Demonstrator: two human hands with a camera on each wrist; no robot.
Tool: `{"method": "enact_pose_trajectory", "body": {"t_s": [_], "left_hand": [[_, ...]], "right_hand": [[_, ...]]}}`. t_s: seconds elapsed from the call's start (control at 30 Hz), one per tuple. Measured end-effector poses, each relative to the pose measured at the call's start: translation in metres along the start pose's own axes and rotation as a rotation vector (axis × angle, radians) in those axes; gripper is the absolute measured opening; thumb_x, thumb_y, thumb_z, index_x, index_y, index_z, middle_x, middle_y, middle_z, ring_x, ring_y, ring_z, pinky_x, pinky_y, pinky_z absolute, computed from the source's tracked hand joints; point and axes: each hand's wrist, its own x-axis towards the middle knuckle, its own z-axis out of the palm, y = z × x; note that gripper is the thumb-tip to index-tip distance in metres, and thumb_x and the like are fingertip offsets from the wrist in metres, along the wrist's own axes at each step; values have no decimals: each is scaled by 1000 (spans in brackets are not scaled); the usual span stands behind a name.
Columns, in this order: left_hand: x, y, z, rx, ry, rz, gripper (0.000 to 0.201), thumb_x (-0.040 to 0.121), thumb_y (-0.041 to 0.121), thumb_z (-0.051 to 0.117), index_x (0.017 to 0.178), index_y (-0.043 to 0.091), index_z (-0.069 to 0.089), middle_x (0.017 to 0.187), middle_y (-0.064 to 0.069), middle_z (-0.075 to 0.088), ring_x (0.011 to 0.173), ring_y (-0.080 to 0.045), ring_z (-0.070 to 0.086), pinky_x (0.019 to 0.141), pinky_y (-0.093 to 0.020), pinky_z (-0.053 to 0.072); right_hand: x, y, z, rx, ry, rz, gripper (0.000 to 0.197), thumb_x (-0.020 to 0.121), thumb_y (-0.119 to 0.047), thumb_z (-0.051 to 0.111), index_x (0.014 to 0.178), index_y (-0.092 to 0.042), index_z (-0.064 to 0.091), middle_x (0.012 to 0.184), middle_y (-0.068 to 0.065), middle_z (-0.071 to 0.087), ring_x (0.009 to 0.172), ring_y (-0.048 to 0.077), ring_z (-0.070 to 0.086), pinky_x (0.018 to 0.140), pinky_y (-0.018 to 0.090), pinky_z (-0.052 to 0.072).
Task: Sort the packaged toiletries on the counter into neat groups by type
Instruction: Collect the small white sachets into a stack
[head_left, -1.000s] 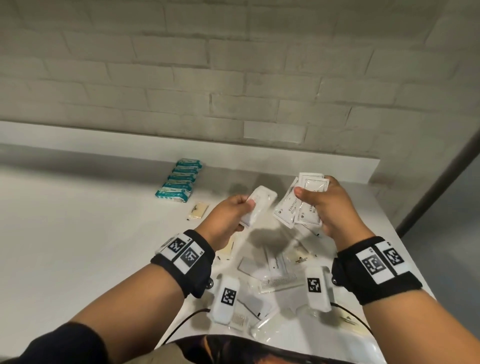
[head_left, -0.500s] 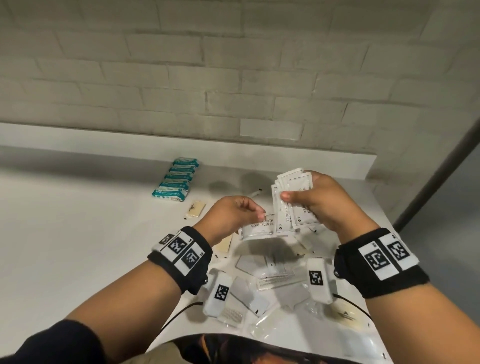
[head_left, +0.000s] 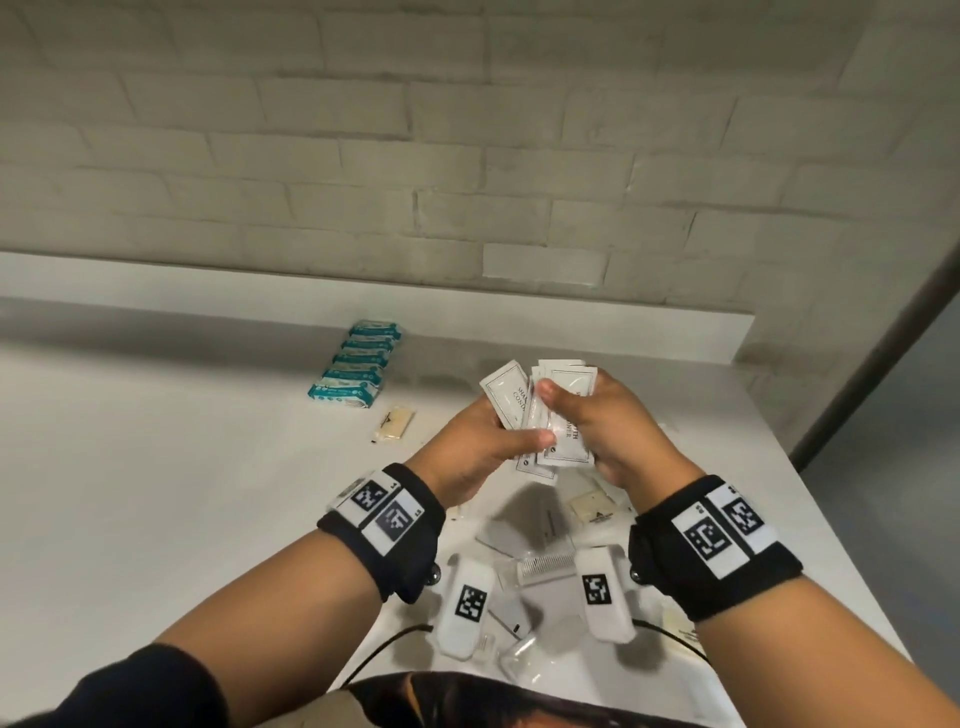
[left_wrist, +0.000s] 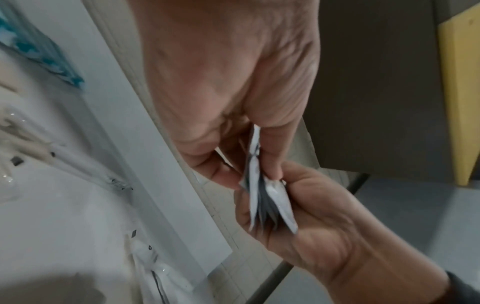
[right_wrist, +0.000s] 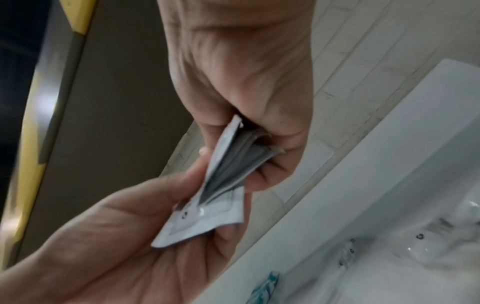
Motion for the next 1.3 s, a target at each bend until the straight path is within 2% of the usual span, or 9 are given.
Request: {"method": "enact_pose_trajectory", "body": {"t_s": [0.17, 0.33, 0.43, 0.53, 0.73, 0.9, 1.07, 1.2, 1.3], "left_hand": [[4, -3, -5, -53, 229, -11, 33, 90, -10, 51, 118, 4, 61, 109, -17, 70, 101, -32, 66, 95, -45, 51], [2, 4, -5, -110, 222, -25, 28, 100, 5, 44, 123, 11, 59, 110, -9, 70, 101, -23, 68, 93, -37, 53], [-1, 5, -6, -2, 186, -51, 28, 101, 19, 45, 126, 16, 58, 107, -5, 71, 94, -21, 70, 71, -29, 56], [-7, 7, -11, 219, 202, -86, 22, 99, 29, 50, 116, 24, 62, 84, 0, 69, 63, -14, 61, 48, -23, 43], [-16, 15, -13, 157, 42, -211, 44, 90, 60, 46, 105, 23, 65, 87, -2, 69, 72, -16, 63, 60, -25, 46], [-20, 23, -11, -249, 72, -191, 35, 101, 35, 40, 127, 18, 56, 107, -4, 70, 101, -21, 65, 100, -41, 46], [-24, 28, -25, -375, 111, -220, 37, 101, 30, 44, 129, 10, 58, 108, -7, 68, 94, -19, 66, 81, -31, 54], [-29, 28, -36, -447, 99, -247, 26, 99, 25, 46, 109, 10, 65, 94, -7, 71, 80, -18, 69, 69, -29, 57], [-36, 34, -47, -439, 126, -267, 24, 89, 37, 61, 96, 14, 64, 82, -5, 62, 71, -17, 62, 67, -30, 56]], "right_hand": [[-2, -4, 2, -171, -63, 64, 27, 97, -24, 54, 122, -18, 46, 110, 6, 66, 93, 23, 68, 66, 36, 56], [-2, -4, 4, -83, -3, 56, 31, 88, 3, 61, 118, -4, 54, 113, 21, 67, 99, 35, 67, 89, 48, 54], [-4, -7, 9, -172, 65, -21, 24, 83, 2, 67, 104, -10, 61, 101, 14, 71, 92, 31, 70, 85, 46, 56], [-5, -12, 15, -436, 100, -98, 23, 82, -3, 70, 99, -16, 61, 89, 1, 70, 81, 20, 68, 73, 32, 56], [-15, -24, 34, -224, 60, -89, 42, 87, 0, 63, 119, -23, 51, 112, 9, 66, 103, 26, 66, 88, 38, 54], [-23, -24, 70, -83, 203, -146, 32, 99, -8, 42, 126, -23, 50, 118, 4, 62, 108, 20, 61, 99, 37, 49], [-28, -21, 92, -101, 193, -146, 60, 99, -5, 37, 149, -34, 20, 140, -3, 42, 116, 16, 51, 99, 28, 42], [-26, -9, 93, -672, 105, -199, 58, 102, -17, 36, 152, -33, 11, 161, -7, 8, 149, 16, 0, 121, 47, -1], [-29, -11, 82, -573, -32, -187, 70, 94, -32, 56, 151, -38, 14, 160, -9, 12, 147, 10, 13, 116, 33, 18]]}}
